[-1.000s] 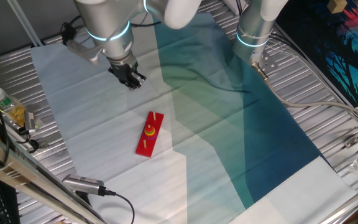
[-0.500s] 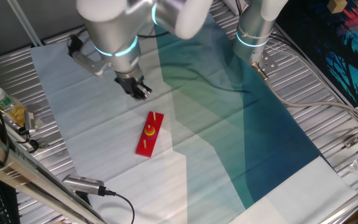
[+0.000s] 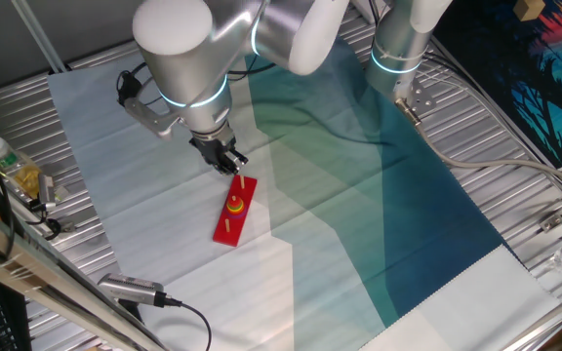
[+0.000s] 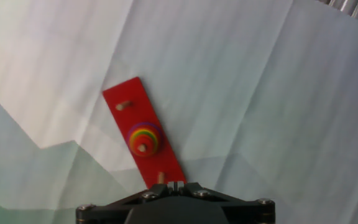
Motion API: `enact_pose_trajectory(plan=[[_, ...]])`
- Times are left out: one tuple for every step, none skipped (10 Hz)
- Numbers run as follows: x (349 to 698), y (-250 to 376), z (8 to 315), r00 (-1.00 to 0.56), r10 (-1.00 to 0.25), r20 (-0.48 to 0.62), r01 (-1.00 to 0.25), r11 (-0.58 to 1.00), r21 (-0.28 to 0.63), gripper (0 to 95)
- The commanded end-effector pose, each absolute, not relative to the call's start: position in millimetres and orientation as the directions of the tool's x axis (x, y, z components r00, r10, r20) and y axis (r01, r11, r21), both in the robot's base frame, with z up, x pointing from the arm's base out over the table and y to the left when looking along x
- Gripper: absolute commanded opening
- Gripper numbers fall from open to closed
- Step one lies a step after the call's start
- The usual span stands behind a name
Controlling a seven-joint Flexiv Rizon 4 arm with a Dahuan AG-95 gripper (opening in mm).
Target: Take out one Hanoi block and throw it aside
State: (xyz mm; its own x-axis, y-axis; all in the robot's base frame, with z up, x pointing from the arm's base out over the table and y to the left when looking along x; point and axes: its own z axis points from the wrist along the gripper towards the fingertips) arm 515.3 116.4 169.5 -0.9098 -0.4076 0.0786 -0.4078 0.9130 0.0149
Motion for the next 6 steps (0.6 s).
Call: enact_pose_trajectory(plan=[[515.4, 115.7, 168.3, -0.909, -0.410, 0.075, -0.410, 0.912, 0.014, 38.0], [515.6, 115.6, 166.4, -0.909, -0.411, 0.074, -0.411, 0.911, 0.014, 38.0], [515.7, 115.4, 164.4, -0.908, -0.413, 0.071, -0.413, 0.911, 0.013, 38.0], [516.0, 115.3, 160.4, -0.907, -0.415, 0.068, -0.415, 0.910, 0.011, 38.0], [516.1, 115.2, 157.1, -0.907, -0.417, 0.066, -0.417, 0.909, 0.010, 38.0], [516.2, 115.6, 154.3, -0.907, -0.415, 0.063, -0.416, 0.909, 0.009, 38.0]])
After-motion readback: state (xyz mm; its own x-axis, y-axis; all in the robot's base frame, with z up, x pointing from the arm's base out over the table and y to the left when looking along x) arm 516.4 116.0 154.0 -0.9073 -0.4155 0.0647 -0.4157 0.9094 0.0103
